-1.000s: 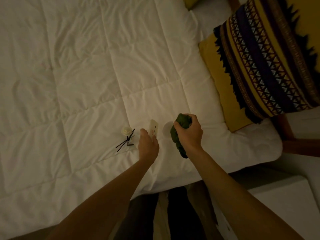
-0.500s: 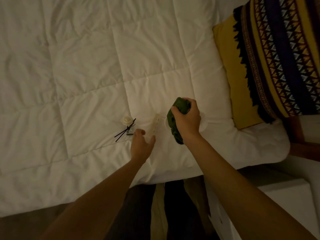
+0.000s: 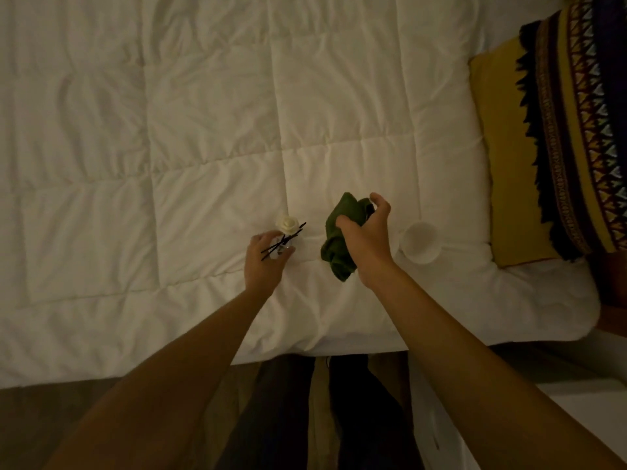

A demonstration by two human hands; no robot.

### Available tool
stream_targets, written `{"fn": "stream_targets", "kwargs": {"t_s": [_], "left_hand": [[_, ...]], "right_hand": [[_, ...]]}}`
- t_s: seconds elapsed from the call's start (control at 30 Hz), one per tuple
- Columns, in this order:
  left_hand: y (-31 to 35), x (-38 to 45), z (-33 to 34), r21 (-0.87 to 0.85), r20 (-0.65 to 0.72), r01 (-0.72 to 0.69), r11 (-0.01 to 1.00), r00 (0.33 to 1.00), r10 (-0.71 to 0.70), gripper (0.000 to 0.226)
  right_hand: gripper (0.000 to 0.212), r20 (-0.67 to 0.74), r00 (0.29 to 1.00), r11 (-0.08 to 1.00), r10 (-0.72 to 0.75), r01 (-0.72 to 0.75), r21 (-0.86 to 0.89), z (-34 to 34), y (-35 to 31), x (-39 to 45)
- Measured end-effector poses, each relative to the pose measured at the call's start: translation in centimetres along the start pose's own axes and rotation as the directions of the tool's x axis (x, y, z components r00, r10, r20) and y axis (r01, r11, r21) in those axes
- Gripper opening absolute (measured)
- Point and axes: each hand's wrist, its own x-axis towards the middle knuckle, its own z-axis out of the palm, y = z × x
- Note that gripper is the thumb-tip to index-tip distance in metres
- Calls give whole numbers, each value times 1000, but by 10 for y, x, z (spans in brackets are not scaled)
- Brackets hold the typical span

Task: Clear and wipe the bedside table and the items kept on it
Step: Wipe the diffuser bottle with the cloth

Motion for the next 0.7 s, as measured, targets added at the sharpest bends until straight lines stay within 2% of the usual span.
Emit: {"fn": "stream_targets", "kwargs": {"t_s": [0.13,0.3,0.47,0.57,0.63,0.7], "left_hand": [[10,6,-7,-165,11,47,985,999,-46,26],[61,-4,-48,-56,56,-206,977,976,209,30],[173,-22,-105,-183,168,-401,898,887,430,29],[254,-37,-133,-251,259,-466,849,812,522,30],[310,-49,-151,-333,361,-436,836,761,540,31],[361,-68,-169,-421,416,-444,791,680,604,25]], "right_hand": [[70,-12,1000,1000,20,-19,23,-2,0,-11],[65,-77,996,996,-38,44,79,-21,-32,-40],[49,-155,968,972,-198,215,99,-50,-86,-80],[40,-199,920,936,-337,350,36,-68,-135,-108],[34,-257,850,883,-459,470,-22,-83,-173,-128],[34,-325,755,810,-569,584,-60,-97,-210,-153]]}}
